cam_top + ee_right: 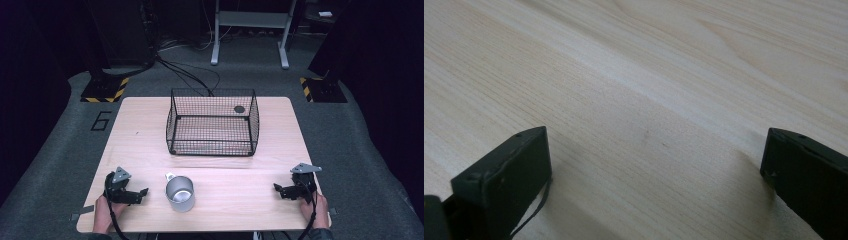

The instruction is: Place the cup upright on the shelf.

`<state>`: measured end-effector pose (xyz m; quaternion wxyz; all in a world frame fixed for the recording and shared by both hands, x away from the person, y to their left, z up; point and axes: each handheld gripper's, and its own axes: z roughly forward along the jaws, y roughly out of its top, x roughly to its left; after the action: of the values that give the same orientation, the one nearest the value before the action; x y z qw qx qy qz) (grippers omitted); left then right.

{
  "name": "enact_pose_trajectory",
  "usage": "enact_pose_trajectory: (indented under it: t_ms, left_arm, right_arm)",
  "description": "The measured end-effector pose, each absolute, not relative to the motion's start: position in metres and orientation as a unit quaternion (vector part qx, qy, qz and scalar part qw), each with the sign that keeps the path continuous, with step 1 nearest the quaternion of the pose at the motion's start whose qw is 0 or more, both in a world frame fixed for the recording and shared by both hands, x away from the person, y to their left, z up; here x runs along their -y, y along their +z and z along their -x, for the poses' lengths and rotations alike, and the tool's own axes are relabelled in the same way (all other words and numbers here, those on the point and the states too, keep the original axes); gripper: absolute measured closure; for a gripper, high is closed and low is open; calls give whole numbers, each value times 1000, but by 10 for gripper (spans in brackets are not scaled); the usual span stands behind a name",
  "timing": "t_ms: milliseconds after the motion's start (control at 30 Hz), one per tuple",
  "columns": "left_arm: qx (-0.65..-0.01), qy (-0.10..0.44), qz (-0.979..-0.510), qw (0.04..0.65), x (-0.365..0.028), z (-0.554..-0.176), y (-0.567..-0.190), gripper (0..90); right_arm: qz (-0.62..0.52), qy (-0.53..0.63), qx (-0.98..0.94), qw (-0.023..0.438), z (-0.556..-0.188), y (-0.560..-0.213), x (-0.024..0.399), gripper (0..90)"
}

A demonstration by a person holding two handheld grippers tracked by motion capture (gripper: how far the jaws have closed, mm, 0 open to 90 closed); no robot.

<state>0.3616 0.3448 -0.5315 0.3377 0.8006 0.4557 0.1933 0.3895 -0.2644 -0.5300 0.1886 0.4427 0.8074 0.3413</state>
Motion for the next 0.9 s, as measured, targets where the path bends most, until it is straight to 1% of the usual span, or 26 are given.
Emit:
enact_pose_trajectory:
  t_ms: [433, 567, 700, 900]
  left_arm:
    - [-451, 198, -802, 338, -345, -361, -532, 1]
    - [-446, 191, -807, 337, -347, -361, -531, 0]
    - [-444, 190, -801, 352, -350, -358, -529, 1]
    - [-422, 193, -800, 380, -348, -350, -517, 0]
  right_arm:
    - [-440, 341, -810, 187, -390, -530, 265, 0]
    - [-442, 342, -808, 185, -390, -530, 265, 0]
    - [-442, 342, -808, 185, -390, -530, 265, 0]
    - [-444, 342, -807, 186, -391, -530, 264, 0]
